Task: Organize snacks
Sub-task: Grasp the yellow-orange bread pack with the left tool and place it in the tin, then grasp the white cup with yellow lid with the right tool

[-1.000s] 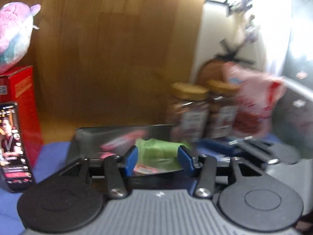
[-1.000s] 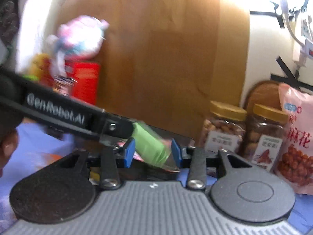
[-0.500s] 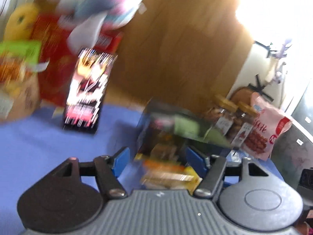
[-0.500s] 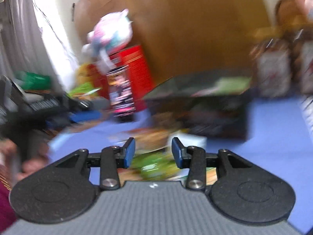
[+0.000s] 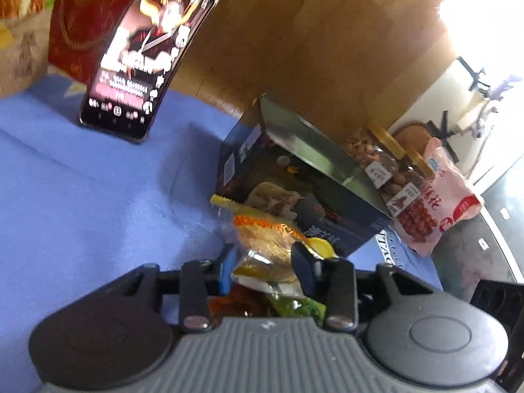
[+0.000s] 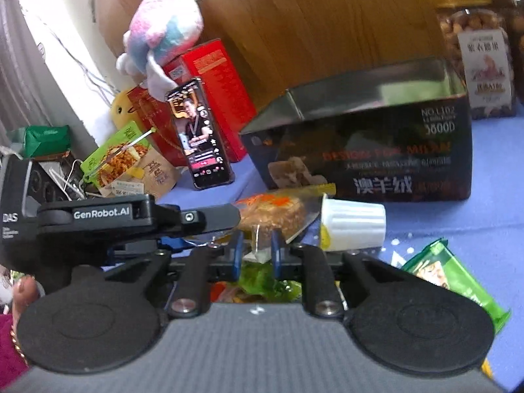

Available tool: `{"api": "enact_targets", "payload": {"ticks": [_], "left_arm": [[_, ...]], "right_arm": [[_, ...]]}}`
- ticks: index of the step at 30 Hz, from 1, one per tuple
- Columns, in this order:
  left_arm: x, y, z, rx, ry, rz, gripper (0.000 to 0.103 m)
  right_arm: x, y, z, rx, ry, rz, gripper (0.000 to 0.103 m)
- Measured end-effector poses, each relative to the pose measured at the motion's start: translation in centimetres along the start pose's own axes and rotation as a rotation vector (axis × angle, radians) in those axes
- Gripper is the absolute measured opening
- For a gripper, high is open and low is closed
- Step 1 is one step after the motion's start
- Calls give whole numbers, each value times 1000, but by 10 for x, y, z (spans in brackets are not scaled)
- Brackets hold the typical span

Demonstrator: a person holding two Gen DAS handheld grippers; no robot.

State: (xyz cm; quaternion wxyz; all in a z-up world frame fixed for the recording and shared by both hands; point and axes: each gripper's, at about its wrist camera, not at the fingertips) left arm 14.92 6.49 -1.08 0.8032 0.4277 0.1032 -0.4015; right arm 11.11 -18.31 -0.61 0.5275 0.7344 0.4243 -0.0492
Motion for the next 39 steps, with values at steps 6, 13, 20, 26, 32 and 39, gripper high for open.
{"api": "enact_targets", "payload": {"ticks": [6,13,20,26,32,39], "left_arm": [[-55,-10,20,47,-48,93,36],[-62,19,68,193,-74,178,36],[-5,52,95,283,-84,169,35],[56,65,83,286,55,130,37],[11,38,63,263,27,203,50],[-23,-9,25,127,18,132,51]], "right_arm": [[-35,-7,-27,-89,74,95,14],[-57,18,-29,-141,40,261,14],[-38,47,8,-142,-60,327,13],[10,61,37,-140,-170,230,17],[-28,32,52,-10,-105,275,31],[7,9,43,-13,-141,22,66]]}}
Point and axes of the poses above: each gripper's, at about its wrist camera, not at the fingertips, and x roughly the way its jaws point, z to its right, y to its top, and after that the axes turned 3 degrees about -y, right-handed
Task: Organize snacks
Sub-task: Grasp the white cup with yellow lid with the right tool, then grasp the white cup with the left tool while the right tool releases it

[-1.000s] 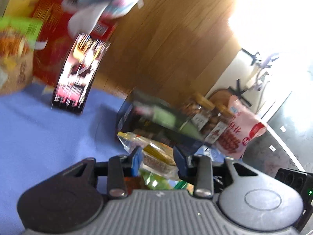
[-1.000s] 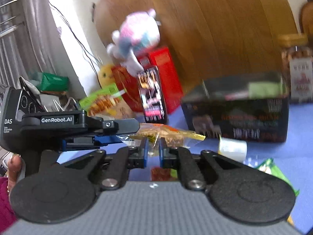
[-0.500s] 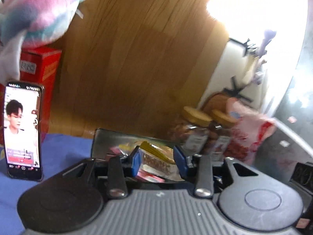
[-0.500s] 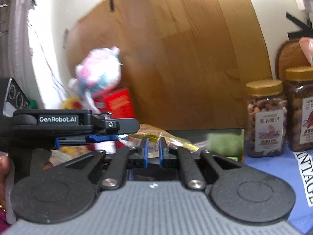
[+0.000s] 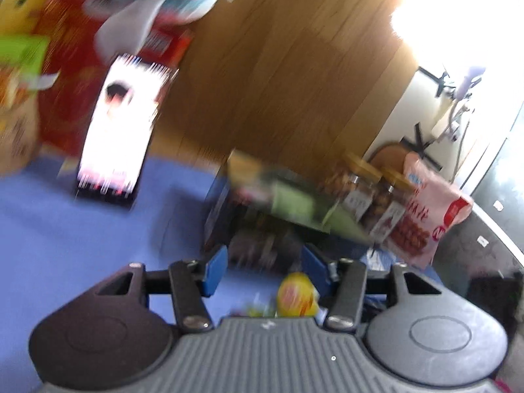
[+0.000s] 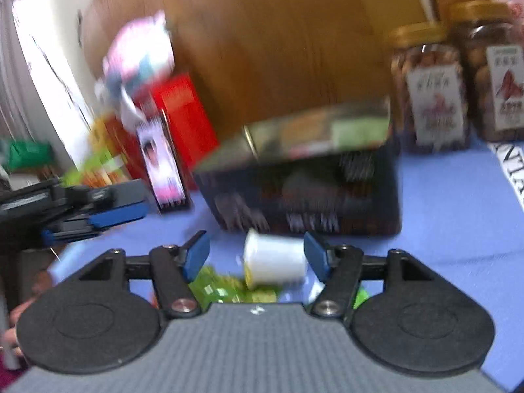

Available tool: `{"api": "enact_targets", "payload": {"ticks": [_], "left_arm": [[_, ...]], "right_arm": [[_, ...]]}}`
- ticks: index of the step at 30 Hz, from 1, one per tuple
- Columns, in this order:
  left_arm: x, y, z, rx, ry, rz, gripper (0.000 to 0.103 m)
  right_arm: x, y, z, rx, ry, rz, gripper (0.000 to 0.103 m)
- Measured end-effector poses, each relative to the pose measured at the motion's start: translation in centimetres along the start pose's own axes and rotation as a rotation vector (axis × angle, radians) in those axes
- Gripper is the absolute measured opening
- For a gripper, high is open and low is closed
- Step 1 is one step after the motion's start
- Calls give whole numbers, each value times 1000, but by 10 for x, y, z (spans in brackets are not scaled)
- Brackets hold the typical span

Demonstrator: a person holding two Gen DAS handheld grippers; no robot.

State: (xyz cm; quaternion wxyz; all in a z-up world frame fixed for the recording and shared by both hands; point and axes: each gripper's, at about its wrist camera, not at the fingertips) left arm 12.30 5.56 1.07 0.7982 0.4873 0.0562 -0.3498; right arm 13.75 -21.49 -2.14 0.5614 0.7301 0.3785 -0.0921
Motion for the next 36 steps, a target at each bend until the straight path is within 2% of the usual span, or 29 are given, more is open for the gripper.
{"api": "enact_targets", "payload": {"ticks": [3,4,5,7,9,11,13,15,17,20,22,25,27,36], "left_arm": [[-11,-18,-6,-23,17,-35,51],[-15,-22,-6,-22,20,-42,51],[-20,-25,-8,-22,21,-46,51],[-29,-30,-8,-28,20,-51,51],[-40,-33,-8,-36,7,-45,51],[-51,-34,-7,-36,-8,-35,51],[-60,-35,-3,-30,-22,-29,52],[-68,-38,0,-24,-34,-33,57],[-73,-45,2,-14,-36,-43,57],[-75,-57,3,-9,-40,-79,57],[-75,-65,4,-4,-39,-108,57],[-75,-76,6,1,-43,-142,57],[-74,-82,7,4,-51,-171,57],[-69,-103,22,21,-92,-242,57]], "right_arm": [[20,5,5,55,-32,-76,65],[25,7,7,65,-29,-93,61],[27,8,9,62,-23,-99,51],[22,8,9,70,-14,-83,49],[1,3,5,57,19,-24,49],[-26,-4,-9,-7,73,37,49],[-49,-15,-24,-81,122,58,50],[-65,-30,-38,-139,188,33,50],[-72,-50,-54,-228,233,-9,50],[-71,-81,-78,-373,233,-76,48],[-68,-97,-85,-427,214,-87,48],[-69,-103,-83,-407,197,-64,50],[-71,-104,-78,-386,187,-58,57],[-80,-111,-79,-405,184,-64,61]]}}
Point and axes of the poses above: each gripper's, at about its wrist camera, not at the fingertips, and x roughly the way its jaws point, z to its right, y to its top, and after that the axes turned 3 degrees about -y, right-handed
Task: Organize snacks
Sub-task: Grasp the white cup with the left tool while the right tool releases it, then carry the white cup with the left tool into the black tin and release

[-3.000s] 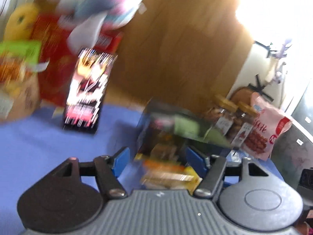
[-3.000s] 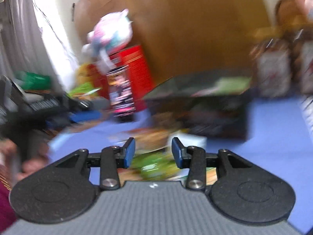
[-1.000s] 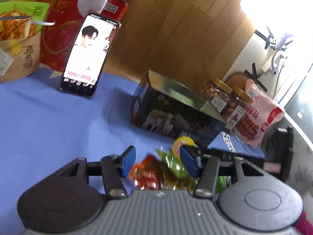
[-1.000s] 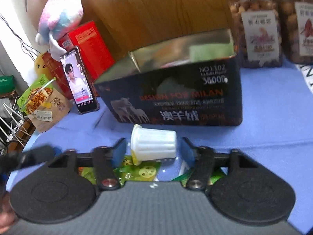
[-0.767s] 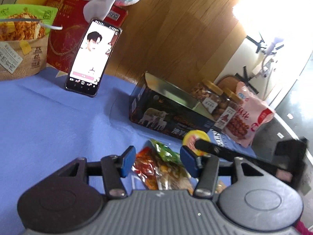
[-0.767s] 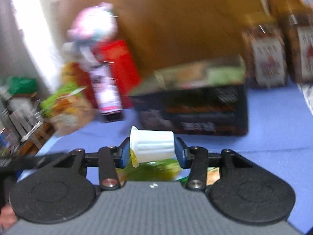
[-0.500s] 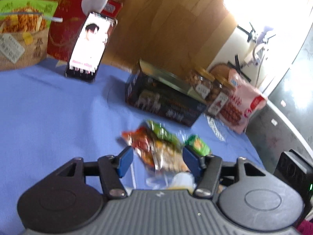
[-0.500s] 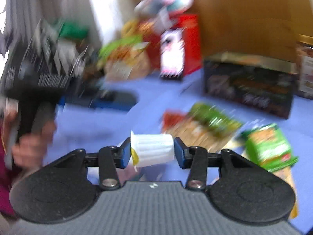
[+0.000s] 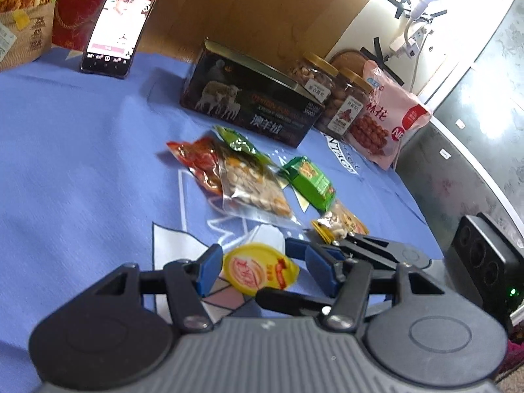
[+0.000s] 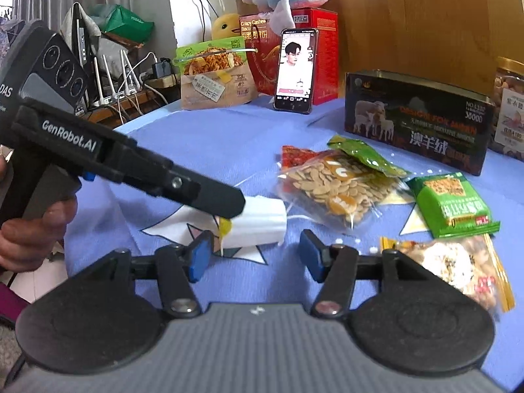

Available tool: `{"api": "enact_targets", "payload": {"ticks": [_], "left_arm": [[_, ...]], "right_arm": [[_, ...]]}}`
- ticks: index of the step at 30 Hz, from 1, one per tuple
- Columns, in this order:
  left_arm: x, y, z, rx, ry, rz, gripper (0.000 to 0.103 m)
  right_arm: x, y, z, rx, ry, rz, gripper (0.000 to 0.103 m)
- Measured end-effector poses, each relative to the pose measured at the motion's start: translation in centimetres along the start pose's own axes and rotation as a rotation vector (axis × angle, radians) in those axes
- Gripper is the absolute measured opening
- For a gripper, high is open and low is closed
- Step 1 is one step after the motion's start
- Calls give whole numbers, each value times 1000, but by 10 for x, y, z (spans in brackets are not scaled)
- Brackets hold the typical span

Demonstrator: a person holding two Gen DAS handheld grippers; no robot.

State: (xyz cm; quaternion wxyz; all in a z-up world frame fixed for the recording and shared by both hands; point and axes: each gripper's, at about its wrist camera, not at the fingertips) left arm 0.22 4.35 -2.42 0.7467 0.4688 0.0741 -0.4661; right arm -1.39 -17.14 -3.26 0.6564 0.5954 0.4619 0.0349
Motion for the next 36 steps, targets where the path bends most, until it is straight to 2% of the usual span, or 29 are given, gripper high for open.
{"api": "enact_targets", "payload": {"ticks": [6,10,12,17,36], "left_arm": [[9,-3,-1,-10,8,-19,55],[14,-2,10,28,79,-24,50],[16,-1,16,51,122,-28,46],[19,-2,26,69,188,-32,47],[24,-4,43,84,298,-42,48]], "right_arm": [[2,-1,1,9,14,-1,62],[1,-2,5,26,25,4,60],[0,-3,5,39,21,8,54],[0,-3,5,51,18,11,52],[-4,-4,5,59,18,16,52]]}}
Point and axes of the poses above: each gripper's, at about its wrist camera, not at the fingertips, and x roughly the way its jaws point, z to its right, y to its top, and after that the axes turned 3 degrees about -y, right-handed
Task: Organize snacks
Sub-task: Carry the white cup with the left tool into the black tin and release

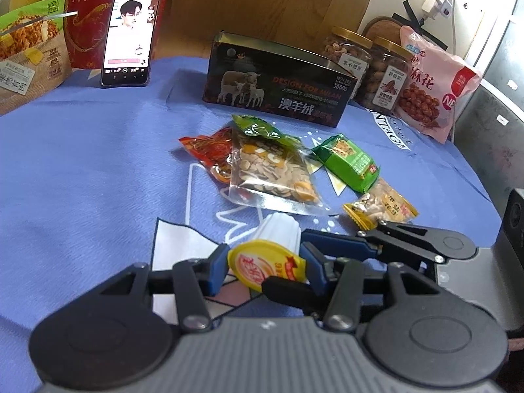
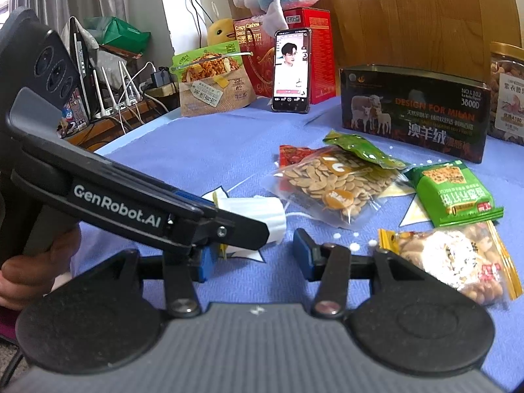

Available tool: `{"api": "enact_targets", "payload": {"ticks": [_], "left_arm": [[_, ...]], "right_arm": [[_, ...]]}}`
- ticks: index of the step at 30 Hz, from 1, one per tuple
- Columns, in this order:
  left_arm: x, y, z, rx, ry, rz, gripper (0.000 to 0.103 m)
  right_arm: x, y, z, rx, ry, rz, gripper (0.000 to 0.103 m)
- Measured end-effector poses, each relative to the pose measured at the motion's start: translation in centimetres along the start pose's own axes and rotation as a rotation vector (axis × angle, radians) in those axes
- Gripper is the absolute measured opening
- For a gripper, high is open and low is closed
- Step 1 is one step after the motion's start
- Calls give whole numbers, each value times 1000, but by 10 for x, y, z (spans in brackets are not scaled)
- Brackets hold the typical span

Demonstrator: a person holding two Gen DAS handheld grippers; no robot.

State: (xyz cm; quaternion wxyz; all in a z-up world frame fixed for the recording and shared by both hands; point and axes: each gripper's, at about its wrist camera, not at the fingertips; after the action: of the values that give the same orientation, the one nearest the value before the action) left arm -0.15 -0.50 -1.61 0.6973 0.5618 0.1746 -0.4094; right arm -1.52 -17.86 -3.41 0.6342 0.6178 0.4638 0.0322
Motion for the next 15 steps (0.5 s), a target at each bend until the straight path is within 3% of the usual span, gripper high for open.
{"api": "enact_targets", "payload": {"ticks": [15], "left_arm": [[-1,1,4,13,27,-5,48]], "right_arm": [[-1,1,-1,-2,2,-2,52]]}}
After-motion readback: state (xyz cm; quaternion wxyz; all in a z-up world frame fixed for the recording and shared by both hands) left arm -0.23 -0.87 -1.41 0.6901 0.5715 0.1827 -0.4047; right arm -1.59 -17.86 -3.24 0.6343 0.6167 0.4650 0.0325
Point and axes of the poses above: each gripper's, at about its wrist camera, not at the fingertips, and x roughly the way its jaws point, z to its right, y to its top, and after that the axes turned 3 degrees about -y, right-handed
